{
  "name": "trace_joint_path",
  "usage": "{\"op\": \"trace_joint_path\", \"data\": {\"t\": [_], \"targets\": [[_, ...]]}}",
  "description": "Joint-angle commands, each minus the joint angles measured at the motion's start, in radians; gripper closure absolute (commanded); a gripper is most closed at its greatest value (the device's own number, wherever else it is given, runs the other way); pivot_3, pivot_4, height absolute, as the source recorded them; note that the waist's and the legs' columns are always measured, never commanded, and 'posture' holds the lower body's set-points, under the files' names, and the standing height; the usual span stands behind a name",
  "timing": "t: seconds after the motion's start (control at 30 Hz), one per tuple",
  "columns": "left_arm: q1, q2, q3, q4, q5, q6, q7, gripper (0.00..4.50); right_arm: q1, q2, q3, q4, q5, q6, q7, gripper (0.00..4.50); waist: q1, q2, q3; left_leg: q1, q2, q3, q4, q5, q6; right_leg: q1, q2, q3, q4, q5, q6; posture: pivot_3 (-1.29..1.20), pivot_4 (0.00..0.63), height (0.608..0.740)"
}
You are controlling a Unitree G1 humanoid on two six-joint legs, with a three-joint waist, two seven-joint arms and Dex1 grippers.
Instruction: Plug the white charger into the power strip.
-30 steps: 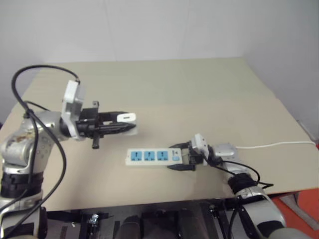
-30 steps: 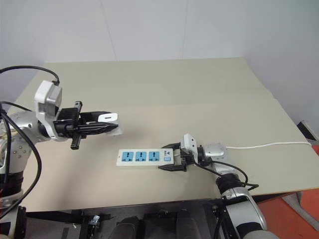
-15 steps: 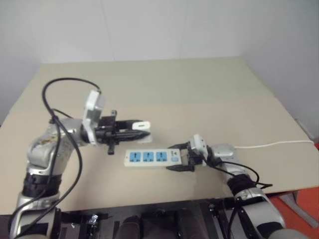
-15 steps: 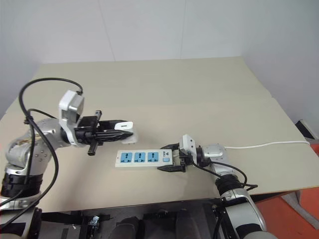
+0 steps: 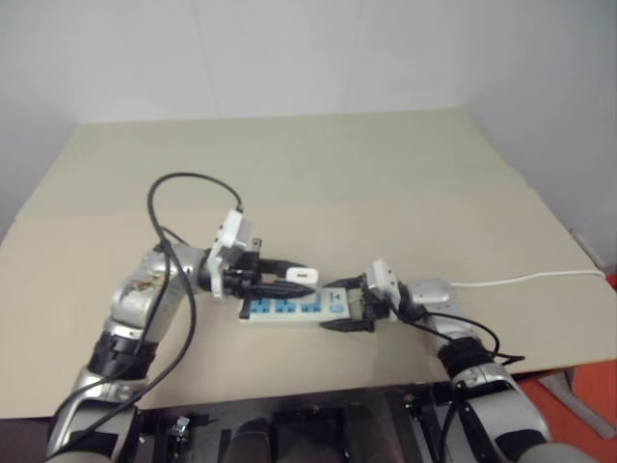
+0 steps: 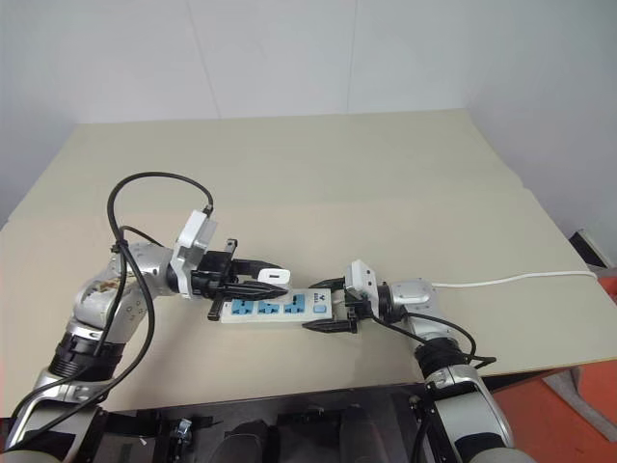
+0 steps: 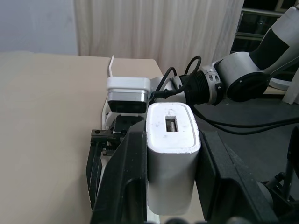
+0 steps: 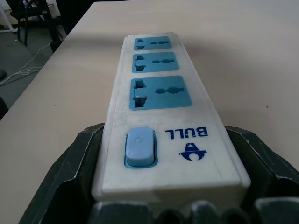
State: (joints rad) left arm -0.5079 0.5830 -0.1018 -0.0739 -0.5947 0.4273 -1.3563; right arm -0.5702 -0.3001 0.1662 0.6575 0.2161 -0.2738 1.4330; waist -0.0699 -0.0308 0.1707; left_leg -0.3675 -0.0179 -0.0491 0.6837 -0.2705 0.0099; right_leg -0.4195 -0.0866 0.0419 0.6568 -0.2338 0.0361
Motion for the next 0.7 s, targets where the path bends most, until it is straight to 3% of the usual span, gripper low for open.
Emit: {"op": "trace_joint_path", "data": {"t": [0.03, 0.7], "targets": [[-0.005, -0.007, 0.005, 0.003, 0.01, -0.034, -0.007, 3.49, 0.03, 0.017, 0.026, 0.003, -0.012, 0.028, 0.0, 1.08, 0.0, 0.0, 0.0, 0.0, 0.0, 0.0, 0.0, 0.0, 0.0, 0.0, 0.0, 0.0, 0.0, 0.0, 0.0, 0.0, 0.15, 0.74], [0.011, -0.043, -0.043, 0.065, 0.101, -0.124, -0.025, 3.49, 0.036, 0.015, 0.031, -0.025, -0.007, 0.051, 0.014, 1.08, 0.0, 0.0, 0.0, 0.0, 0.0, 0.0, -0.003, 0.0, 0.0, 0.0, 0.0, 0.0, -0.002, 0.0, 0.0, 0.0, 0.15, 0.74]]}}
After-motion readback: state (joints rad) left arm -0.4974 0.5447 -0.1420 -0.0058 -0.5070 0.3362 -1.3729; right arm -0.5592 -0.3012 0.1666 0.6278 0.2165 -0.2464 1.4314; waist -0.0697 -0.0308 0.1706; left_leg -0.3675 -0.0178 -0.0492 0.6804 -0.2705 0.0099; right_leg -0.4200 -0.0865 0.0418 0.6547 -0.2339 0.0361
